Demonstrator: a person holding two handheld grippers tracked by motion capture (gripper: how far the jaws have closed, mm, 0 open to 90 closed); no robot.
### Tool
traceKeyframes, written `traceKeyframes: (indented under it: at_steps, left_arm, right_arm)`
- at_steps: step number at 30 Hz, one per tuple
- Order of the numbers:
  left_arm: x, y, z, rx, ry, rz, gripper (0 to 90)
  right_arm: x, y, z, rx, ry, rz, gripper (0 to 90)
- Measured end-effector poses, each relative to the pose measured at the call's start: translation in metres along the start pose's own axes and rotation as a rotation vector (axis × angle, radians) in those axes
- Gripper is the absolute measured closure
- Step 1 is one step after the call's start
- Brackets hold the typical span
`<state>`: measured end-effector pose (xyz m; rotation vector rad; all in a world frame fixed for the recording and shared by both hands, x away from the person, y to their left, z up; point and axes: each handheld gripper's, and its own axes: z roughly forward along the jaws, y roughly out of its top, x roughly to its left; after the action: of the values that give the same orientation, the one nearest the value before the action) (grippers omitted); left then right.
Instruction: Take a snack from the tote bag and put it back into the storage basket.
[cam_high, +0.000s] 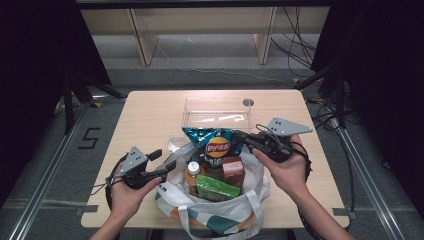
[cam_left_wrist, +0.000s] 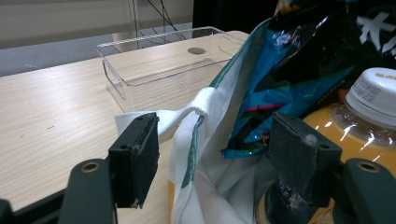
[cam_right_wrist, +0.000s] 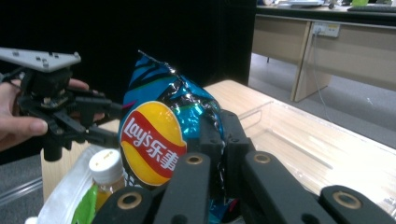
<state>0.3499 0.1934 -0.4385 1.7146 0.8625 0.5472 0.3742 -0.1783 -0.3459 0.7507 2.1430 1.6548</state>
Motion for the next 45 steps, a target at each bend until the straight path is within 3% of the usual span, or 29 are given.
traceKeyframes:
  at_steps: [4, 5, 10, 13, 19, 22, 27, 30, 31, 36, 39, 41, 45]
  left_arm:
    - [0.001, 0.000, 0.000, 0.002, -0.001, 0.012, 33.0]
    - [-0.001, 0.000, 0.000, -0.005, -0.004, -0.009, 33.0]
    - [-0.001, 0.000, 0.000, 0.000, 0.001, -0.003, 33.0]
    - [0.000, 0.001, 0.000, -0.001, 0.002, -0.001, 33.0]
    - [0.001, 0.001, 0.000, -0.001, 0.001, 0.009, 33.1]
    - [0.000, 0.000, 0.000, -0.009, -0.005, -0.011, 33.1]
    - [0.000, 0.000, 0.000, -0.001, -0.002, 0.003, 33.1]
    - [0.001, 0.001, 0.000, 0.001, -0.001, 0.006, 33.1]
    - [-0.001, 0.000, 0.000, -0.008, -0.003, -0.021, 33.1]
    - [0.000, -0.001, 0.000, -0.007, -0.002, -0.020, 33.2]
    - [0.000, 0.000, 0.000, -0.002, 0.000, -0.007, 33.2]
    - [0.000, 0.000, 0.000, -0.001, 0.001, -0.005, 33.3]
    - [0.000, -0.001, 0.000, -0.008, -0.003, -0.020, 33.3]
  right_arm:
    - [0.000, 0.006, -0.002, -0.036, -0.003, 0.012, 90.0]
    - [-0.001, 0.009, -0.003, -0.050, -0.010, -0.009, 90.0]
    - [-0.003, 0.018, -0.006, -0.066, -0.024, -0.016, 90.0]
    - [-0.006, 0.022, -0.008, -0.087, -0.044, -0.048, 90.0]
    - [-0.007, 0.028, -0.011, -0.108, -0.049, -0.011, 90.0]
    - [-0.006, 0.033, -0.015, -0.120, -0.059, -0.014, 90.0]
    - [-0.009, 0.039, -0.018, -0.144, -0.070, -0.043, 90.0]
    - [-0.010, 0.040, -0.020, -0.156, -0.082, -0.022, 90.0]
    - [-0.010, 0.041, -0.021, -0.157, -0.083, -0.015, 90.0]
    - [-0.014, 0.044, -0.023, -0.180, -0.088, -0.034, 90.0]
    - [-0.013, 0.046, -0.025, -0.185, -0.090, -0.014, 90.0]
    - [-0.014, 0.049, -0.026, -0.181, -0.093, -0.025, 90.0]
    - [-0.015, 0.053, -0.028, -0.213, -0.106, -0.035, 90.0]
